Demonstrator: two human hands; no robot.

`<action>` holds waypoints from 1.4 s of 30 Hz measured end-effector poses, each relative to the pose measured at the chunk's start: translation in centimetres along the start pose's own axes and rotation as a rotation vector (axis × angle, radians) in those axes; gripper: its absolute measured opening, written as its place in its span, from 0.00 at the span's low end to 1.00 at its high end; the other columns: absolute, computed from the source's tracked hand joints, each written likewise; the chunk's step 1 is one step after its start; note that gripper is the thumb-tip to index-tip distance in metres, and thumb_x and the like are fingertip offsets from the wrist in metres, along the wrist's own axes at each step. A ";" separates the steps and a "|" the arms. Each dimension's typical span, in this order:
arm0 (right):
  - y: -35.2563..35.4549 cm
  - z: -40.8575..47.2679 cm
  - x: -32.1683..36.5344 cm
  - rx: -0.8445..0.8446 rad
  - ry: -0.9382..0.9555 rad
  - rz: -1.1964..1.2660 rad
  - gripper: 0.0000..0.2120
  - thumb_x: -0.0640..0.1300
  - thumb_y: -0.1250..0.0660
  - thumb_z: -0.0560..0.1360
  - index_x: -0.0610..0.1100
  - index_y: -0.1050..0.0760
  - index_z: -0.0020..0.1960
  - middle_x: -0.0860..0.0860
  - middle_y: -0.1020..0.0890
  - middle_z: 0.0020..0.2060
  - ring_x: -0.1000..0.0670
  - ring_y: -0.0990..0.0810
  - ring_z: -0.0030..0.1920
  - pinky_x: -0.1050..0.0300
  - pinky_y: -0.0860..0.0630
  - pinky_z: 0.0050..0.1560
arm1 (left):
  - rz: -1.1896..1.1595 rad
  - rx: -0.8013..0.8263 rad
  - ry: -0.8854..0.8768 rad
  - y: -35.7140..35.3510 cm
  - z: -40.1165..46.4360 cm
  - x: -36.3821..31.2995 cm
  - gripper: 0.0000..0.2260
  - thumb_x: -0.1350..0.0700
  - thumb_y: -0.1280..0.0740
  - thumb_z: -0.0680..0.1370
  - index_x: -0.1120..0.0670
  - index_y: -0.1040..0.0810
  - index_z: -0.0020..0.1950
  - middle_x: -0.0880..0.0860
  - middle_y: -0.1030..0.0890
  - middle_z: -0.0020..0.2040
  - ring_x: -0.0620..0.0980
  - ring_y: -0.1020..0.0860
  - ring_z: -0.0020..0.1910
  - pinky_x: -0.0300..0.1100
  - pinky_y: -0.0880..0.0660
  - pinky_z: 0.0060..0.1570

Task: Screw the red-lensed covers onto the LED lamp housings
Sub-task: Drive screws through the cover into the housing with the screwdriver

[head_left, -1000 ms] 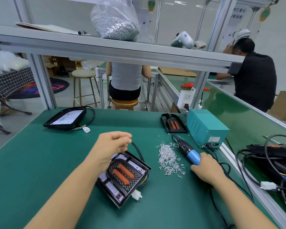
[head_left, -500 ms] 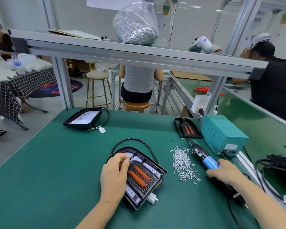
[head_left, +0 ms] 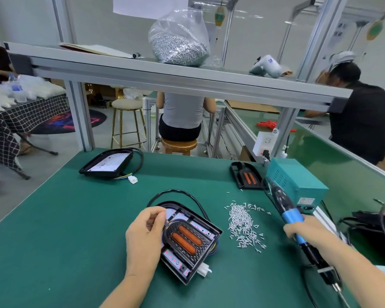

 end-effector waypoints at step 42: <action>-5.1 -15.2 14.7 0.290 0.750 1.650 0.09 0.41 0.38 0.69 0.48 0.24 0.48 0.55 0.28 0.29 0.57 0.30 0.27 0.63 0.28 0.34 | -0.911 0.404 0.643 -2.8 -4.9 -4.8 0.05 0.61 0.32 0.67 0.59 0.16 0.37 0.55 0.20 0.36 0.45 0.23 0.29 0.36 0.23 0.28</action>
Point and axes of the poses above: each hand's wrist, its own z-axis towards the middle knuckle, its own y-axis out of the back of the hand, x = y × z, the point moved 4 cm from there along z, towards the middle knuckle
